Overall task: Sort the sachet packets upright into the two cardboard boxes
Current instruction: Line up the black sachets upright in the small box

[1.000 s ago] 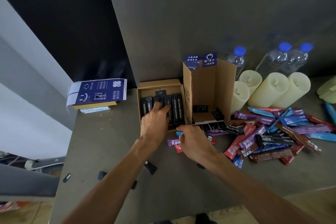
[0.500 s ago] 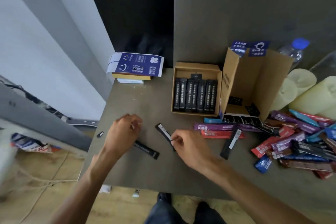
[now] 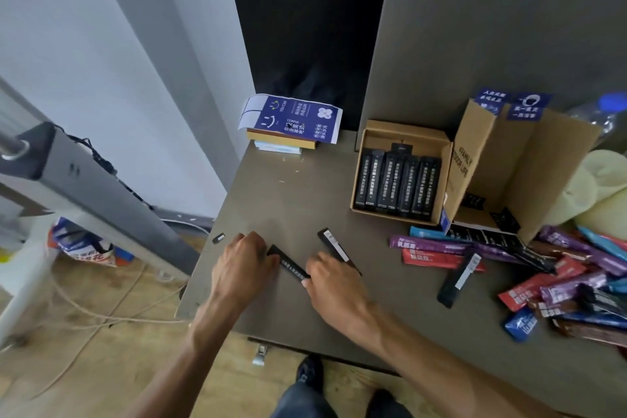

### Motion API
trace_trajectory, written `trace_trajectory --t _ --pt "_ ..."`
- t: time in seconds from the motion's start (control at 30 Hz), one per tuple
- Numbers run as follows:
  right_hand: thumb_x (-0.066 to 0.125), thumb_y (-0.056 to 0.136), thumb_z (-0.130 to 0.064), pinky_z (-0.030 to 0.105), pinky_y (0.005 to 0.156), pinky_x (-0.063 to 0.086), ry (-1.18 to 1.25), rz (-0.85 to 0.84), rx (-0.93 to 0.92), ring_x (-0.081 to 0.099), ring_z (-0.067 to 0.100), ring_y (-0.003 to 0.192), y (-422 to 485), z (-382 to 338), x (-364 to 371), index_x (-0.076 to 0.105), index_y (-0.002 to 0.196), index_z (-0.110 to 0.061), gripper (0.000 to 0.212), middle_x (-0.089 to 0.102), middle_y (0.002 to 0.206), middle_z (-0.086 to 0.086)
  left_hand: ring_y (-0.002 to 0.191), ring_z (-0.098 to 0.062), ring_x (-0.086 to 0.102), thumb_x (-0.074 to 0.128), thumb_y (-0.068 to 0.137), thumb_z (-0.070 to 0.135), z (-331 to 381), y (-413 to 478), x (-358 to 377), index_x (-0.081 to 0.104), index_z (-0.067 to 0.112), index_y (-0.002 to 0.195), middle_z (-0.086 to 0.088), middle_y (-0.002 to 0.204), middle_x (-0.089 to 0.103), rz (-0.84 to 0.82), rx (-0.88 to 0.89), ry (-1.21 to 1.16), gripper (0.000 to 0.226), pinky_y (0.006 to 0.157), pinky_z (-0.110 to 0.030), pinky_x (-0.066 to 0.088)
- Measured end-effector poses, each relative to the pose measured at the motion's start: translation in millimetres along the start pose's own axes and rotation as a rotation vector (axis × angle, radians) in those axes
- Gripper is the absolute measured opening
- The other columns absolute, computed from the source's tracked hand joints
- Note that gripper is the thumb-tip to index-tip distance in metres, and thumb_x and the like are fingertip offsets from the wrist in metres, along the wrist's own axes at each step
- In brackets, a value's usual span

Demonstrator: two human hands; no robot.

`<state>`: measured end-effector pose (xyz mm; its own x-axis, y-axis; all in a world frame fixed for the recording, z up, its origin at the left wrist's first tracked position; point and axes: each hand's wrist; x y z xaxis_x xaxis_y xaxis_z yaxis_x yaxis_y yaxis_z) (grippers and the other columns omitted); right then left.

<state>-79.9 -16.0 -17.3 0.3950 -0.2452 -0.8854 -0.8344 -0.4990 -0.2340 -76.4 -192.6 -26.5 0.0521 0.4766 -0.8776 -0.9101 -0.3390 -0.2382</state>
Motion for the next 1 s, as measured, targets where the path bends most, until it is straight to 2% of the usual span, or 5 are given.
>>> trace_trajectory --t 0.17,0.33,0.53,0.77,1.0 --pt "0.06 0.095 -0.019 0.04 0.082 0.051 0.19 0.014 0.096 0.062 0.025 0.096 -0.1 12.7 -2.2 0.06 0.093 -0.015 0.005 0.062 0.102 0.003 0.085 -0.023 0.063 0.075 0.081 0.031 6.8 0.2 4.1 0.067 0.022 0.09 0.004 0.088 0.066 -0.042 0.014 -0.173 0.015 0.069 -0.029 0.047" --pt "0.067 0.092 -0.021 0.011 0.06 0.04 0.372 0.151 0.187 0.056 0.005 0.074 -12.0 38.7 -24.8 0.061 0.095 -0.022 0.007 0.062 0.085 -0.011 0.061 -0.013 0.059 0.078 0.081 0.018 33.2 0.9 -1.4 0.063 0.026 0.077 0.006 0.072 0.069 -0.098 0.134 -0.536 0.018 0.063 -0.034 0.049" --pt "0.065 0.094 -0.022 0.021 0.07 0.048 0.417 0.235 0.233 0.063 0.004 0.077 -15.7 70.1 -60.9 0.072 0.092 -0.019 0.008 0.071 0.088 -0.007 0.073 -0.017 0.067 0.073 0.086 0.016 97.5 12.4 -7.4 0.065 0.025 0.087 0.003 0.079 0.073 -0.137 0.267 -0.647 0.012 0.078 -0.045 0.057" --pt "0.062 0.097 -0.014 0.016 0.062 0.052 0.585 0.482 0.437 0.067 0.009 0.073 -14.5 99.7 -77.4 0.063 0.088 -0.018 0.01 0.068 0.084 -0.003 0.101 -0.025 0.06 0.06 0.083 0.0 126.9 25.7 16.1 0.065 0.017 0.121 -0.001 0.113 0.067 0.18 0.798 0.028 0.043 0.084 -0.037 0.048" --pt "0.062 0.093 -0.013 0.039 0.068 0.063 0.525 0.523 0.561 0.071 0.02 0.075 29.8 118.5 -88.5 0.066 0.09 -0.014 0.006 0.069 0.094 0.006 0.142 -0.03 0.036 0.058 0.091 0.026 145.7 67.1 17.9 0.056 0.017 0.136 -0.004 0.144 0.052 0.185 1.17 0.561 0.047 0.12 -0.047 0.016"
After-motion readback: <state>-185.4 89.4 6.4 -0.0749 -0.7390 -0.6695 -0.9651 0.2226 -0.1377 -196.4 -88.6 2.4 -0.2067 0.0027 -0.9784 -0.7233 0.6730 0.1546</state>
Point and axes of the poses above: each hand's wrist, its own y-axis towards the middle knuckle, its own x-axis out of the palm, z = x × y
